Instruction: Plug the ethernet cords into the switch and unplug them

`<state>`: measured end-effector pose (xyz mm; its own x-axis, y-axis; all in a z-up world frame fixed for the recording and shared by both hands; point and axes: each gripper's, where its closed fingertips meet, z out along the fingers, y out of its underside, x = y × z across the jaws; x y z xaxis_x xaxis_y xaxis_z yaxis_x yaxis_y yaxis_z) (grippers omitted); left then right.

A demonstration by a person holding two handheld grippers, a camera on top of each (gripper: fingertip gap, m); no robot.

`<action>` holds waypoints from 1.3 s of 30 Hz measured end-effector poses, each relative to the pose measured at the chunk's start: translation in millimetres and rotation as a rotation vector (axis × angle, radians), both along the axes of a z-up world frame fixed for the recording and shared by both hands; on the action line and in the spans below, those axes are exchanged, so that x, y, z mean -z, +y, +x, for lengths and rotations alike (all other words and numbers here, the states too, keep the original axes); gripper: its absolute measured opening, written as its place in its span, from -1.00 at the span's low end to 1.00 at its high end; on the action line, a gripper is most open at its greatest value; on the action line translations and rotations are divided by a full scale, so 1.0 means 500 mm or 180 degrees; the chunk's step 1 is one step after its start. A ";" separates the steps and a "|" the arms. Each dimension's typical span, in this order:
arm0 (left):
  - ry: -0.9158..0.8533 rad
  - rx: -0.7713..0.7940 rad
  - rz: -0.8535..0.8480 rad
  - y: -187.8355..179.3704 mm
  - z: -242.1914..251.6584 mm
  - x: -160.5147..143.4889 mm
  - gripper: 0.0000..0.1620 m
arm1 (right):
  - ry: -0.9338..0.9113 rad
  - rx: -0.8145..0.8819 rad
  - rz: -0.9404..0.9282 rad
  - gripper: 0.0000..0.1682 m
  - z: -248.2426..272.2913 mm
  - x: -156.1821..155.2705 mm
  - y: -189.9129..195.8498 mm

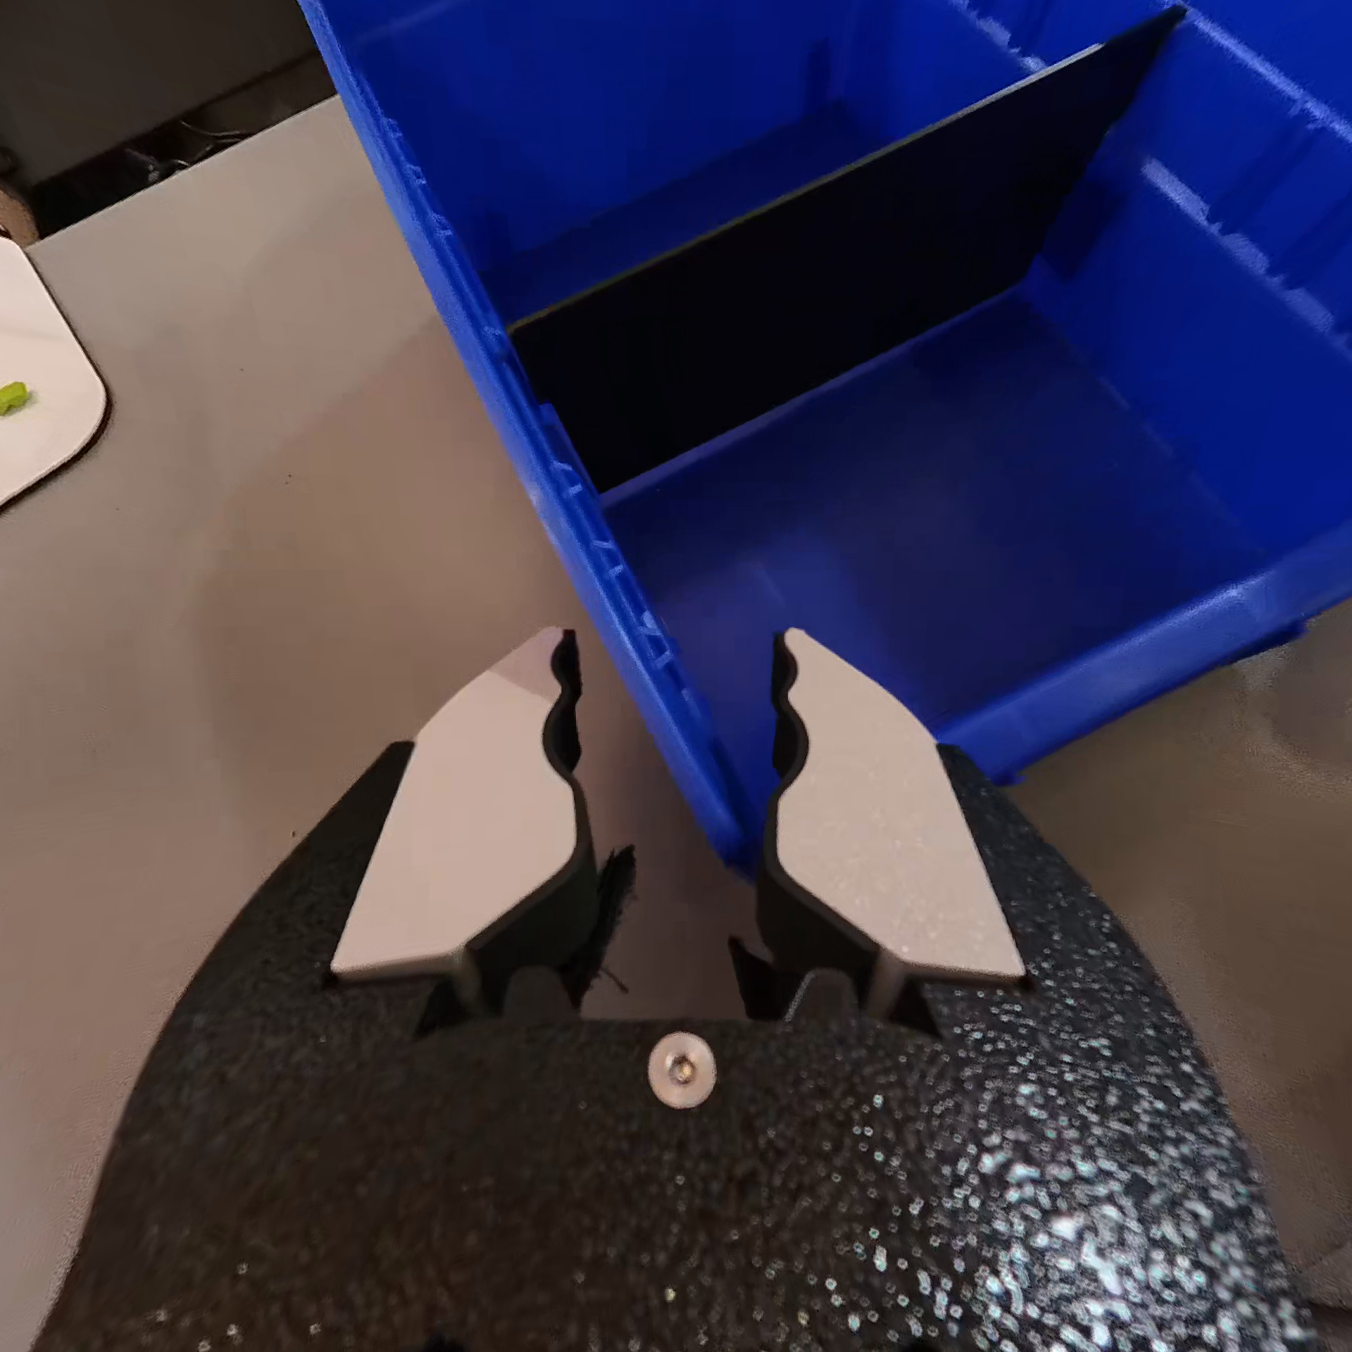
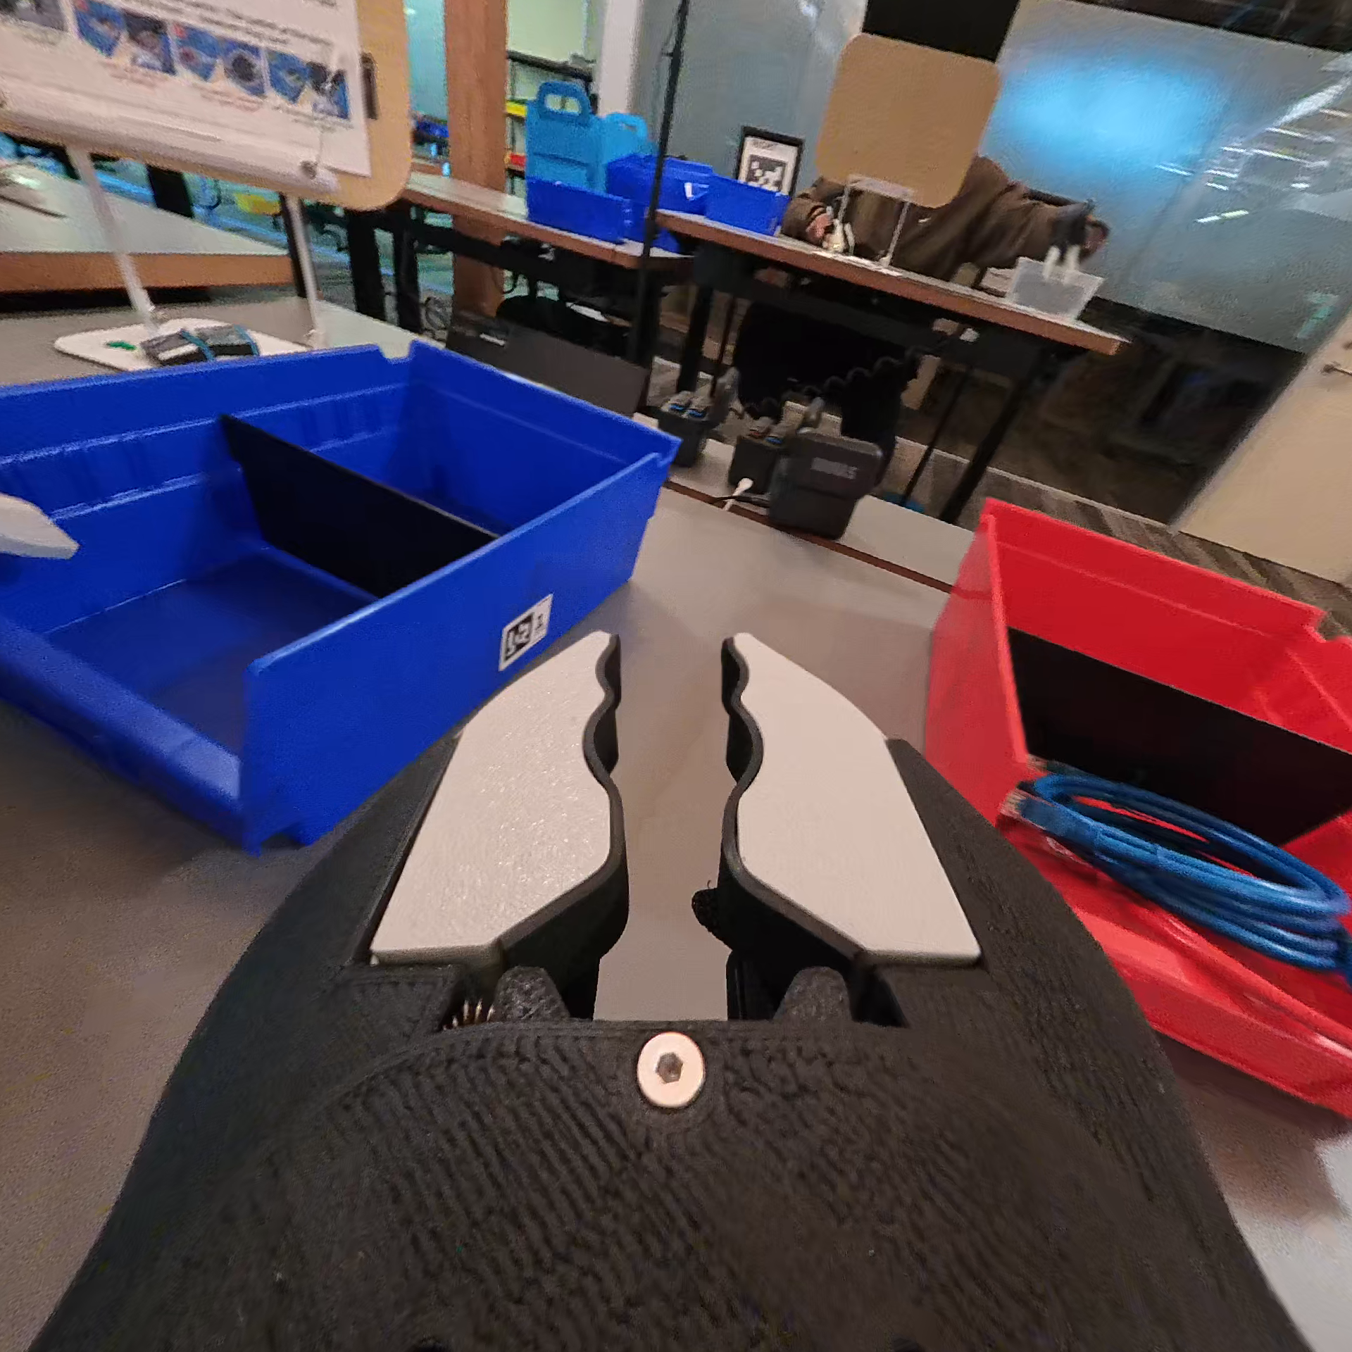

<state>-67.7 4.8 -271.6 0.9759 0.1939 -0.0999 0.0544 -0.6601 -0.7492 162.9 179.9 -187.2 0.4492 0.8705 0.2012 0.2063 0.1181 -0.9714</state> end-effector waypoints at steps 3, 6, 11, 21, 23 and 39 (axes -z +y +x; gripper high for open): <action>-0.0071 -0.0001 0.0023 0.001 -0.001 0.003 -0.42 | 0.0100 0.0182 -0.0044 -0.70 0.029 -0.008 0.031; -0.0141 0.0030 0.0017 0.001 -0.001 0.005 -0.42 | 0.0066 0.0383 -0.0021 -0.74 0.058 -0.009 0.060; -0.0169 0.0031 0.0058 0.000 -0.009 0.005 -0.44 | -0.0245 0.0495 0.0147 -0.83 0.085 -0.006 0.093; -0.0163 0.0166 0.0121 -0.020 -0.037 0.002 -0.79 | -0.0401 0.0880 0.0089 -0.91 0.203 -0.061 0.287; -0.0151 0.0151 0.0128 -0.026 -0.043 0.003 -0.82 | -0.0609 0.1032 0.0140 -0.82 0.237 -0.062 0.337; -0.0085 -0.0220 0.0274 -0.103 -0.106 -0.001 -0.94 | -0.1787 0.1230 -0.1121 -0.74 0.367 0.116 0.568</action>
<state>-120.8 -46.4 -270.9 0.9620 0.2676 -0.0542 0.1183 -0.5873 -0.8007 346.6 463.8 -245.2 0.6469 0.7274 0.2289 0.6436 -0.3598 -0.6755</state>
